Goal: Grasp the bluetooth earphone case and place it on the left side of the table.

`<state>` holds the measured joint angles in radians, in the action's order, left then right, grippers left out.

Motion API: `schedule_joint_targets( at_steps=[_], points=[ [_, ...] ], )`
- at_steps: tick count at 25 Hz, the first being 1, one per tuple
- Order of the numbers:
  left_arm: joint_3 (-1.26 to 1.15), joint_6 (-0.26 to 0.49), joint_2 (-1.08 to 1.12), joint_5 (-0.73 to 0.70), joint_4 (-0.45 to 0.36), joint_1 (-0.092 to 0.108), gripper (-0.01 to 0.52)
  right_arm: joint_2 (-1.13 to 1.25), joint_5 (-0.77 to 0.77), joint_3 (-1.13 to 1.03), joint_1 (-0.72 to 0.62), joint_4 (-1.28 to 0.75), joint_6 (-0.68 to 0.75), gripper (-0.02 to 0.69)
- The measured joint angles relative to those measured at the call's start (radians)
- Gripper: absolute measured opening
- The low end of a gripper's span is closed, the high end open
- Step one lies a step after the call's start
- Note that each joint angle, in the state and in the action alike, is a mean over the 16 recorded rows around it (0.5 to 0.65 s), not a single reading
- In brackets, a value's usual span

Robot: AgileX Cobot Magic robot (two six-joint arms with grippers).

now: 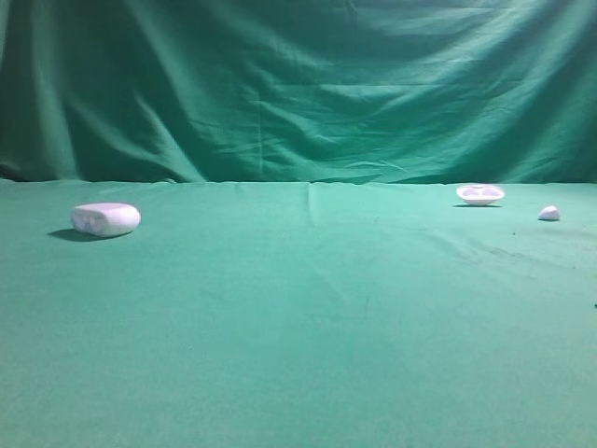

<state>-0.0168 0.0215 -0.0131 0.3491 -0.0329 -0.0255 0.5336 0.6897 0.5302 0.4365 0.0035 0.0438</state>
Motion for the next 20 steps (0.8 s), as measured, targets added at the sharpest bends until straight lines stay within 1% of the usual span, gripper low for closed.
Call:
schedule_joint_targets(
  at_steps=[5,13,20],
  points=[
    [0.0,0.0,0.0,0.0,0.0,0.0,0.0,-0.148,-0.091,-0.119,-0.104,-0.017,-0.002,0.0],
    [0.0,0.0,0.0,0.0,0.0,0.0,0.0,-0.416,-0.23,-0.369,-0.291,-0.02,-0.008,0.0],
    [0.0,0.0,0.0,0.0,0.0,0.0,0.0,-0.532,-0.272,-0.505,-0.35,-0.023,-0.013,0.0]
  ],
)
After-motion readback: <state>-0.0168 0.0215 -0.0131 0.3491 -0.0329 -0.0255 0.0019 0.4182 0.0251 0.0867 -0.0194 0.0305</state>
